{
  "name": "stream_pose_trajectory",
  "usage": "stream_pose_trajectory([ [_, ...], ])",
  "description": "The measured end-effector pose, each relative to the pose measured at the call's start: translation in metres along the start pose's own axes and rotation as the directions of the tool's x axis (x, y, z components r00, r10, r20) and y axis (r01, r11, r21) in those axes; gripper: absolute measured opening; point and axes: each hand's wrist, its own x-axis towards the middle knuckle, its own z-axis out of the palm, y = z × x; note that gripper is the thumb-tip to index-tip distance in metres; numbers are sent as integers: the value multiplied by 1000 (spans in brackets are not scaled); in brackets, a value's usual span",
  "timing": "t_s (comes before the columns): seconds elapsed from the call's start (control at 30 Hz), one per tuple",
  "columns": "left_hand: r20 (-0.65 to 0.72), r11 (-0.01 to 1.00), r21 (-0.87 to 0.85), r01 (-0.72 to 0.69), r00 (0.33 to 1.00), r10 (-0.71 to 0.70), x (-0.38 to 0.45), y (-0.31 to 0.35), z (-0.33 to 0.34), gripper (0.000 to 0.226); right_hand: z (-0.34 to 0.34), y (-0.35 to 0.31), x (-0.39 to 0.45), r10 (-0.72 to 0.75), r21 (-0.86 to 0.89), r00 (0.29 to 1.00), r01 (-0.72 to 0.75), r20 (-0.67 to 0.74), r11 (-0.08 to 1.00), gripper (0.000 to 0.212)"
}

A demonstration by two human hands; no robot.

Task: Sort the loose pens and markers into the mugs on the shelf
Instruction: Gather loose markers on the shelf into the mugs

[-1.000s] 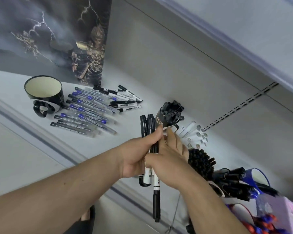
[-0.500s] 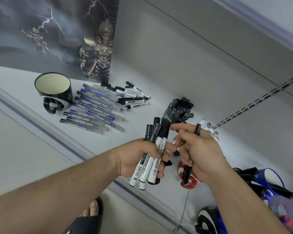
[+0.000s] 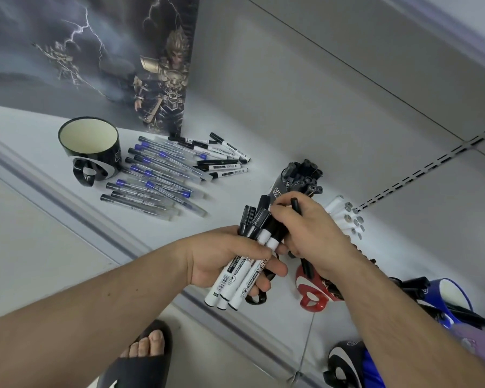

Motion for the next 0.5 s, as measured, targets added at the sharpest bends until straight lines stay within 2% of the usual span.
stream_pose_trajectory([
  [0.13, -56, 1000, -11, -8, 998, 7, 0, 1, -4, 24, -4, 6, -8, -80, -70, 996, 78, -31, 995, 18],
  [0.23, -219, 995, -45, -83, 973, 72, -1, 1, -14, 20, -23, 10, -18, -94, 10, 960, 100, -263, 995, 20],
  [0.3, -345, 992, -46, -119, 934, 97, -2, 2, -23, 24, -39, 14, -23, -161, -44, 905, 156, -393, 987, 19],
  [0.4, -467, 983, -62, -174, 875, 125, -1, 0, -32, 21, -52, 19, -32, -265, -146, 859, 223, -438, 964, 19],
  [0.5, -520, 974, -33, -224, 836, 174, 3, -2, -37, 17, -52, 23, -39, -321, -219, 835, 247, -446, 944, 21],
])
